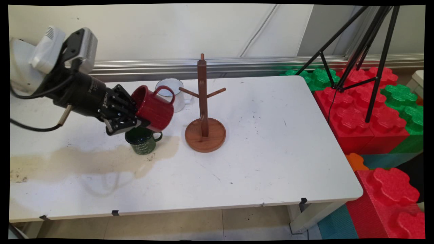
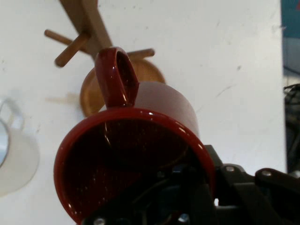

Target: Place the picked object on the table

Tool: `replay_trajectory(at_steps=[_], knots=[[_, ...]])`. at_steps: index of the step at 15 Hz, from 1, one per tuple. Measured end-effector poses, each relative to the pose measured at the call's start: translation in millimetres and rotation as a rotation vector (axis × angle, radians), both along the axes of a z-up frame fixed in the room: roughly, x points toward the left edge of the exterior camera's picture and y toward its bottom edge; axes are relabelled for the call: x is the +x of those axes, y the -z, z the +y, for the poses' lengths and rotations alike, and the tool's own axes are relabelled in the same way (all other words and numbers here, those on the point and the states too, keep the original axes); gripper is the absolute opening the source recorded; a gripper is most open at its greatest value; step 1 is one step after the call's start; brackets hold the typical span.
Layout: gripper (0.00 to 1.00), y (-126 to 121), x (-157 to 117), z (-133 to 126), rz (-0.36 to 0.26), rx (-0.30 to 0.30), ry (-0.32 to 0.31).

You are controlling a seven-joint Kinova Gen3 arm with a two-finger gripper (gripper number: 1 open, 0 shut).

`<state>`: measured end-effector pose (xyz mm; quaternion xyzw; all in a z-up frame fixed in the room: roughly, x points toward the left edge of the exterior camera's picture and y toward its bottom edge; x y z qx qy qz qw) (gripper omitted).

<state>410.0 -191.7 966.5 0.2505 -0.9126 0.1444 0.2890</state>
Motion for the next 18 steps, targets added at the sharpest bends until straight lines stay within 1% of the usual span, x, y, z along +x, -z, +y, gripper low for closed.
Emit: replay_trajectory(at_steps=[1,6,11,14,18], knots=[[0.0,3,3,-6,-0.024,0.005,-0.014],[0.0,14,14,-31,-0.094,0.007,-0.064],[0.0,21,22,-49,-0.125,0.012,-0.11],[0.0,24,27,-55,-0.139,0.023,-0.124],[0.0,32,36,-68,-0.172,0.039,-0.141]])
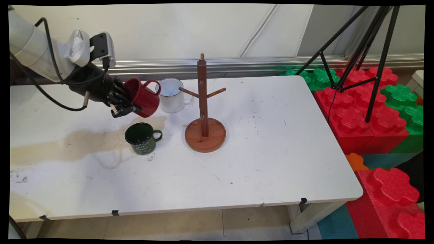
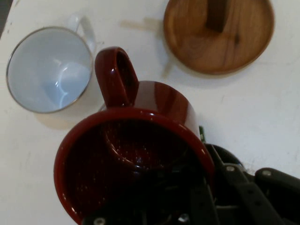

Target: Place the picked object on the table

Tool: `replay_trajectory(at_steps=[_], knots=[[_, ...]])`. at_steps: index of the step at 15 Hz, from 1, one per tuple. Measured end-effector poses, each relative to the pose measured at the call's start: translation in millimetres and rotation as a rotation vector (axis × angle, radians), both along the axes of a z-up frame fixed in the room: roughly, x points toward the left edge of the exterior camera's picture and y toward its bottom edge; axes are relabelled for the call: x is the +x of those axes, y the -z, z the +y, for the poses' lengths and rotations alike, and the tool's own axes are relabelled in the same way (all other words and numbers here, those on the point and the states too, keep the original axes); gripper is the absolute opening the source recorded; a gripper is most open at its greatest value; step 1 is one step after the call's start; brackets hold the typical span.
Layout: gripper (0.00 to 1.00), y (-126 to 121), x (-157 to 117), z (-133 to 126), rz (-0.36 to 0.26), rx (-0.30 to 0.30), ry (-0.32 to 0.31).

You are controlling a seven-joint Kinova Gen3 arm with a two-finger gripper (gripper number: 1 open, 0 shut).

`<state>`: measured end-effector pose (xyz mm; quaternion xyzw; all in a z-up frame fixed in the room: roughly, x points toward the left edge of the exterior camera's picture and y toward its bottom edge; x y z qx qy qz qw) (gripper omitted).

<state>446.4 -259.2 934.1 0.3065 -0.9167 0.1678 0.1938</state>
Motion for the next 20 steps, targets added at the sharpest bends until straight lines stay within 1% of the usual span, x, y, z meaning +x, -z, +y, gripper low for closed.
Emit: replay_trajectory(at_steps=[5,10,13,17,20], knots=[[0.0,11,7,-19,-0.045,0.008,-0.042],[0.0,31,14,-35,-0.091,0.054,-0.072],[0.0,47,16,-43,-0.116,0.089,-0.077],[0.0,65,18,-55,-0.14,0.125,-0.087],[0.0,73,17,-61,-0.149,0.138,-0.096]])
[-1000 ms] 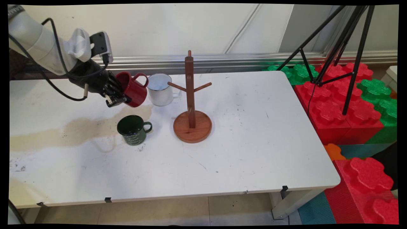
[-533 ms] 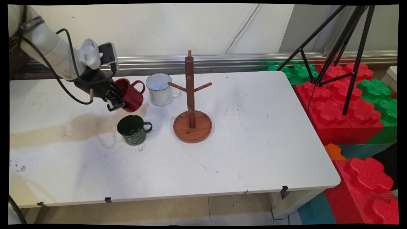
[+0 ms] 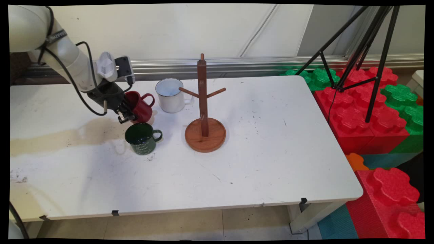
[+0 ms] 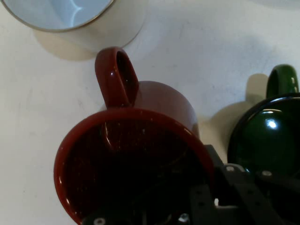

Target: Place the picked object on the table

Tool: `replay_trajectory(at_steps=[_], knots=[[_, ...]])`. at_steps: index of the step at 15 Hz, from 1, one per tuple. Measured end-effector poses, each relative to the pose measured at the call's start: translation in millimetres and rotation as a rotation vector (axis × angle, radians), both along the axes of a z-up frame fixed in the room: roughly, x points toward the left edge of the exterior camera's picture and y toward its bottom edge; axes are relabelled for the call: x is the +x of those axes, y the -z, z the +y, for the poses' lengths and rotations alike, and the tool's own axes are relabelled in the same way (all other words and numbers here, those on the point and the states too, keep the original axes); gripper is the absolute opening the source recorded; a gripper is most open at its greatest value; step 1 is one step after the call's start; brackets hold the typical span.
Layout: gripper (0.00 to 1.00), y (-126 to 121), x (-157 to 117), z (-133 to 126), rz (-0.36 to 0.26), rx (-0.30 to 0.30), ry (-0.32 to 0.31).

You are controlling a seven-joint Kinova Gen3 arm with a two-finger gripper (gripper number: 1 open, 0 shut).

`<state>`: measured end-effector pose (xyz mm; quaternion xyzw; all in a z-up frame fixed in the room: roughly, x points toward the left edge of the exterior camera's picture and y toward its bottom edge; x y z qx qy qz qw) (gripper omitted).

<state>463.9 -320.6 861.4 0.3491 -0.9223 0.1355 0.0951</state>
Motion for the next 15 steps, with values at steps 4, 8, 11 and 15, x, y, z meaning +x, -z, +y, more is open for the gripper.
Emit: replay_trajectory(at_steps=[4,8,11,15], knots=[[0.0,7,-1,-11,-0.005,0.008,-0.019],[0.0,12,0,-21,-0.011,0.014,-0.036],[0.0,16,2,-30,-0.02,0.021,-0.042],[0.0,19,4,-40,-0.034,0.036,-0.04]])
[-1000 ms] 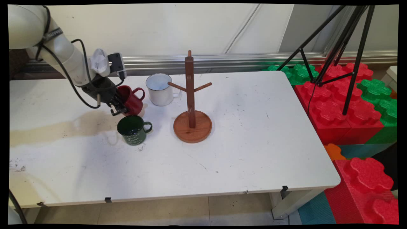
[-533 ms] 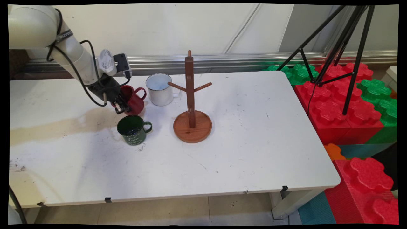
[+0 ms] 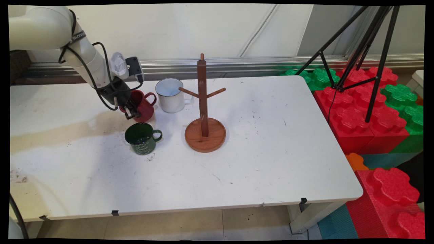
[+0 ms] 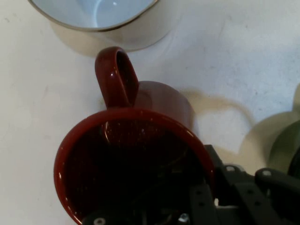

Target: Place the picked object on the table

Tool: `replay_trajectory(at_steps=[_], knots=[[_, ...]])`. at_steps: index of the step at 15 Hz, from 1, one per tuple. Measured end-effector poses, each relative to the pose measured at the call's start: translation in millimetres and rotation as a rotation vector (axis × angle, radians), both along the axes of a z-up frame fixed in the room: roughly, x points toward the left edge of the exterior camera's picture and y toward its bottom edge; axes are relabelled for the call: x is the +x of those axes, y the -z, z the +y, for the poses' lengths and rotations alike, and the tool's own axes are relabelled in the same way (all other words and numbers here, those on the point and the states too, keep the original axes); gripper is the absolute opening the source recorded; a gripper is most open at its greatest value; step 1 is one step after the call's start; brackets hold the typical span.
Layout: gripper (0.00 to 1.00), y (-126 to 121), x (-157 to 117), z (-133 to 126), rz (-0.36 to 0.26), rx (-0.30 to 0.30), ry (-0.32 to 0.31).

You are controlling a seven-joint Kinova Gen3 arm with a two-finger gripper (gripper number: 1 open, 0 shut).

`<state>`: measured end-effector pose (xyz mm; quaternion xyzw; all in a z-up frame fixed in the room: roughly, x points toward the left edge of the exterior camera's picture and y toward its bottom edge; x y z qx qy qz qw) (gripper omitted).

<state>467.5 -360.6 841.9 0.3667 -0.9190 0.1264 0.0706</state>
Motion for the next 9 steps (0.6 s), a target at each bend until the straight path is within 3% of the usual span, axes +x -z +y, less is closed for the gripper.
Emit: replay_trajectory(at_steps=[2,3,9], knots=[[0.0,0.9,0.1,-3.4,-0.004,0.006,0.001],[1.0,1.1,0.1,-4.3,-0.005,0.008,0.001],[1.0,1.0,0.1,-10.8,-0.011,0.003,-0.006]])
